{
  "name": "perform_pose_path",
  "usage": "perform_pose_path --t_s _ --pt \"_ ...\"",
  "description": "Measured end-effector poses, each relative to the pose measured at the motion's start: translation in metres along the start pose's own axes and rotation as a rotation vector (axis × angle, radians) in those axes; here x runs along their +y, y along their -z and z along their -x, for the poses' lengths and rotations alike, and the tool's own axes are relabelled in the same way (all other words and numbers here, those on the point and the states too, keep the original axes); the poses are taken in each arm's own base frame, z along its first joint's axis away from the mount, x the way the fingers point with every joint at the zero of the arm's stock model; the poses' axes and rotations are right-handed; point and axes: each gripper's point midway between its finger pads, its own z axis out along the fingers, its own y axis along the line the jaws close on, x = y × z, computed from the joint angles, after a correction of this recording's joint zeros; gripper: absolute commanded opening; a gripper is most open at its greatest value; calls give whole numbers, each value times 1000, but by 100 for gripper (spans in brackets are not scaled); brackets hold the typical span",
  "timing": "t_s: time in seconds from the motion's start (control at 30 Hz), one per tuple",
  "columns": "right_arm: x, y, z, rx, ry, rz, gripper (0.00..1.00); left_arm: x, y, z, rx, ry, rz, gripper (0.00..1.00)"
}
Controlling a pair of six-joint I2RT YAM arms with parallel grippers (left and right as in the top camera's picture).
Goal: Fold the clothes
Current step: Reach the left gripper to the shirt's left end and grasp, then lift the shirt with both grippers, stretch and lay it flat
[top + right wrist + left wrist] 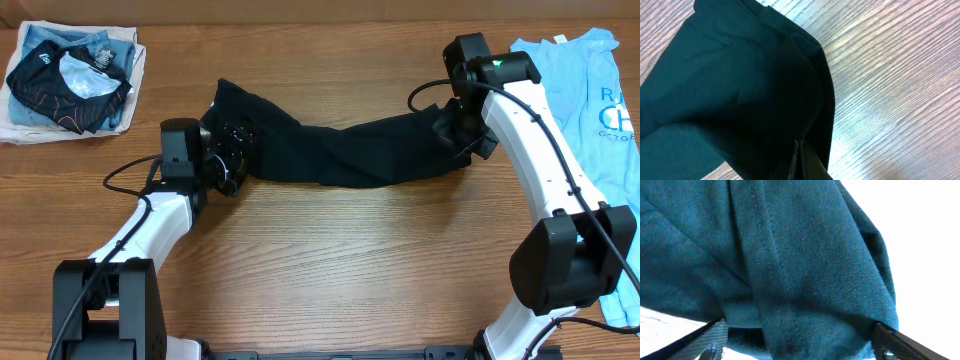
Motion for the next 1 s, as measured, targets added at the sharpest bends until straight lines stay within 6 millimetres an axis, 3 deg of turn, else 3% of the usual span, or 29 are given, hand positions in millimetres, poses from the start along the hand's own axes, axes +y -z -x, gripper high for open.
perform_pose_path --t_s 0.3,0.53,0.67,0.83,1.0 --pt "1 0 1 -6 -2 6 4 -3 0 -2 16 9 -15 73" --pt "1 0 2 -6 -2 6 4 -5 0 -4 23 10 -22 53" --pt "1 0 1 -6 -2 6 4 -5 0 -4 24 12 -22 35" --pt "1 0 1 -6 -2 6 4 -4 0 -4 24 14 -20 4" --pt "0 0 0 -1 -1 1 4 -3 0 -6 37 10 -17 4"
